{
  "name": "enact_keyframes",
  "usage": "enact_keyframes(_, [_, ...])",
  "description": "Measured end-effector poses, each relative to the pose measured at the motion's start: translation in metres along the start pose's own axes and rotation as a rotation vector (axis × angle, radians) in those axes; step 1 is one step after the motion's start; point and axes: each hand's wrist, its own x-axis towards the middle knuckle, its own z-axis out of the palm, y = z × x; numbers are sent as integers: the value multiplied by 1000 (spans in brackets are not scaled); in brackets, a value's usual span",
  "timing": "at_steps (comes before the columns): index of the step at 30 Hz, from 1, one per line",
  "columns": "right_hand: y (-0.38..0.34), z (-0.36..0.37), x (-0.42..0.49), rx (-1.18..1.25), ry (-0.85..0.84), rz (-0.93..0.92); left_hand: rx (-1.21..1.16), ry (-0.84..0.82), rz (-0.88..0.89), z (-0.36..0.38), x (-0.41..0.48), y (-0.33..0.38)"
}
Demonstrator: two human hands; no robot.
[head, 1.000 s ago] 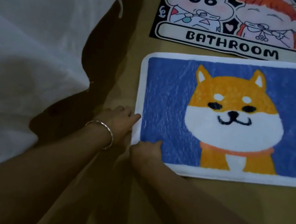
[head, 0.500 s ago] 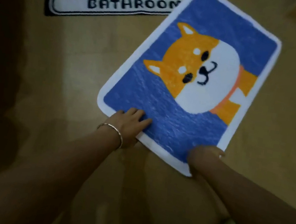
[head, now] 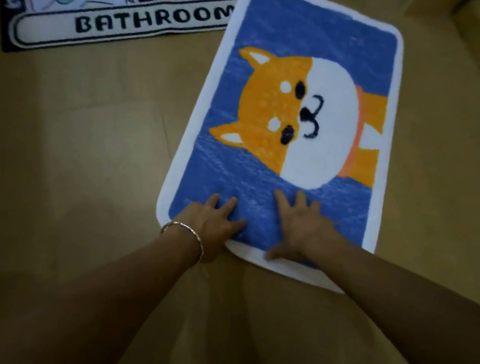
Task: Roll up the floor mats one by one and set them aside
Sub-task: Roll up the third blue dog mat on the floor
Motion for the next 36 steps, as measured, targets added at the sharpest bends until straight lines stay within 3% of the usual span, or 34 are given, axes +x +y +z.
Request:
enact_keyframes(4, [-36, -25, 30, -96, -23, -84, -22, -16, -15, -1, 2, 1])
enact_keyframes(13, [-75, -30, 48, -91, 26, 161, -195, -140, -145, -21, 8, 13])
enact_keyframes(19, [-81, -29, 49, -179, 12, 213, -371, -174, -233, -14, 4, 20])
enact_keyframes(24, [-80, -27, 47, -193, 21, 181, -368, -161, -338, -6, -6, 43])
enact_keyframes(32, [-62, -32, 48, -132, -18, 25, -104, -14, -257, -12, 2, 19])
enact_keyframes(36, [-44, -31, 44, -128, 7, -120, -190, -54, -277, -10, 7, 10])
